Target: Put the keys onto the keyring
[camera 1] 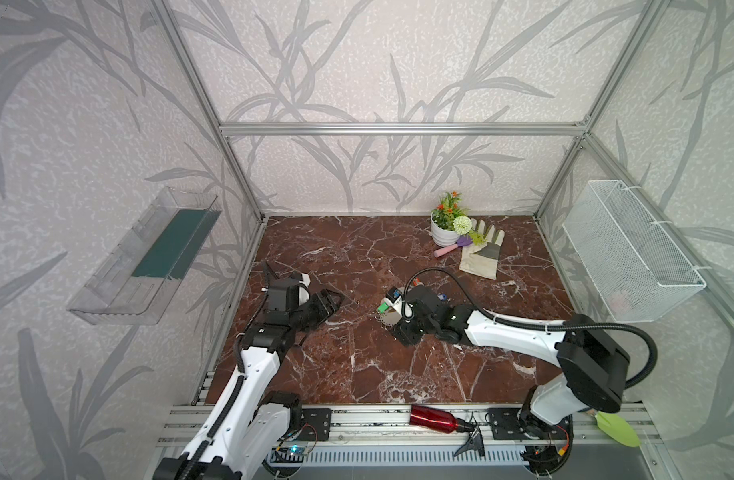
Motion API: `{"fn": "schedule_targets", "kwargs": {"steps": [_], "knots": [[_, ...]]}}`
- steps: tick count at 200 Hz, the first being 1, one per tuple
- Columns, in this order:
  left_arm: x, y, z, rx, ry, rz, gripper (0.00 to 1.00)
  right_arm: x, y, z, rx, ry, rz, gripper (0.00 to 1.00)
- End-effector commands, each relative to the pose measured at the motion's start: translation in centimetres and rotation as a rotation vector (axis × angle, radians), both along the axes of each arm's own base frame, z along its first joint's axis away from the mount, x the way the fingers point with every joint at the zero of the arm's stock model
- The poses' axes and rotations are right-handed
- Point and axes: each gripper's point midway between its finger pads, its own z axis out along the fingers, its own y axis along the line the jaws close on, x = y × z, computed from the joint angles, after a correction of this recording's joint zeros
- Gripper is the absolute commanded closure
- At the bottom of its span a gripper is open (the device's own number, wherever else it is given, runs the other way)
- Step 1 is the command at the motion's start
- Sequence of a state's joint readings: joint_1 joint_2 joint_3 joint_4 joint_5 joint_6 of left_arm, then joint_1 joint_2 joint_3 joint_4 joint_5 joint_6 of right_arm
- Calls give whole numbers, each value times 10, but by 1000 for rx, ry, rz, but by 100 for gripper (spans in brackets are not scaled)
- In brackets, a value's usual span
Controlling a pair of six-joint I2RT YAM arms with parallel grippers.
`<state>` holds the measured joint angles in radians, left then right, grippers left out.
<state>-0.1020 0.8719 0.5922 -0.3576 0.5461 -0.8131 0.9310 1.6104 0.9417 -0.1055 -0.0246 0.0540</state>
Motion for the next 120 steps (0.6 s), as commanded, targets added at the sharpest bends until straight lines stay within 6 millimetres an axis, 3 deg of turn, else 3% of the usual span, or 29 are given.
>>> {"fn": "schedule_targets", "kwargs": {"steps": [1,29,40,82,120], "knots": [[-2,-21,15,-138,-7,-77,24,11,21,10,26,-59,24,25],[-3,-14,12,-120,15,-46,16,14,33,7,46,-55,46,25],[-6,-11,6,-122,32,-27,15,13,35,-7,20,-33,57,25],[-9,-9,-6,-190,65,0,2,15,43,-12,-1,-23,91,25],[-13,-8,-11,-176,87,2,1,16,49,-15,-4,-14,108,25]]}}
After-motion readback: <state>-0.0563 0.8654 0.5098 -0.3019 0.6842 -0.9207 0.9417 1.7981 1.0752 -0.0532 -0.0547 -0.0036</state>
